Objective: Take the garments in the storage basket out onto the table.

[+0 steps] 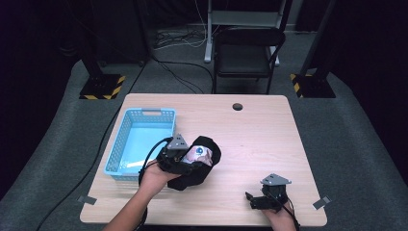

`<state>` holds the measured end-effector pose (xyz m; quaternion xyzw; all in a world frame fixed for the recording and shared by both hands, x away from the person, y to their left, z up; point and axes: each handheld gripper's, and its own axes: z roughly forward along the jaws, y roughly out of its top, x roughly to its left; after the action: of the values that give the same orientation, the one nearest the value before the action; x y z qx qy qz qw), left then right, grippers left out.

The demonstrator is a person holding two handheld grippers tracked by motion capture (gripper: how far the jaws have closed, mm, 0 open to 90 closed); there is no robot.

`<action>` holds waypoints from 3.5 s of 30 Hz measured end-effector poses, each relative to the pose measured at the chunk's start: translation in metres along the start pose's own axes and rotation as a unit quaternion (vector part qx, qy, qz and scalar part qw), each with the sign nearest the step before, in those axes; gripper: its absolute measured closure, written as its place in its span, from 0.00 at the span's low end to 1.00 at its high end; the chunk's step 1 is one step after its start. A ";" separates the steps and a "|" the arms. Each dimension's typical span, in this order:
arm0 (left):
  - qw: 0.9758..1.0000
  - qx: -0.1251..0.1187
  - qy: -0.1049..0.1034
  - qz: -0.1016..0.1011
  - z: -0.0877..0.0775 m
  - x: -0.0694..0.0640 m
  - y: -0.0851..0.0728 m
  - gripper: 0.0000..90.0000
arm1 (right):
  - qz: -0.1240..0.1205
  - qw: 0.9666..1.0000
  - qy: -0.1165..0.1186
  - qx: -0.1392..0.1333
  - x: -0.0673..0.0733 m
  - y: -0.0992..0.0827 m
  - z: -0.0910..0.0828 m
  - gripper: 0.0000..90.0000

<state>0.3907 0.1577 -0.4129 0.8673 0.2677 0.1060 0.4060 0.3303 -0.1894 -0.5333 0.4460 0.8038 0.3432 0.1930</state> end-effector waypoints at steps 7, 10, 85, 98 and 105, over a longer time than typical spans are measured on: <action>1.000 0.016 -0.009 0.005 0.012 -0.005 -0.002 0.46 | 0.000 1.000 0.000 0.000 0.000 0.000 0.000 0.03; 0.999 0.026 -0.015 0.011 0.018 -0.008 -0.003 0.46 | 0.001 1.000 0.001 0.000 0.000 0.000 0.000 0.03; 0.993 0.100 -0.054 -0.016 0.071 -0.016 -0.020 0.16 | -0.003 1.000 0.002 0.000 0.000 0.000 0.000 0.03; 0.993 0.105 -0.050 -0.010 0.071 -0.018 -0.018 0.10 | -0.003 1.000 0.002 0.000 0.000 0.000 0.000 0.03; 0.993 0.100 -0.054 -0.011 0.068 -0.017 -0.016 0.10 | -0.003 1.000 0.002 0.000 0.000 0.000 0.000 0.03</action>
<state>0.3974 0.1128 -0.4686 0.9049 0.2641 0.0271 0.3327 0.3303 -0.1892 -0.5334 0.4431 0.8053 0.3435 0.1926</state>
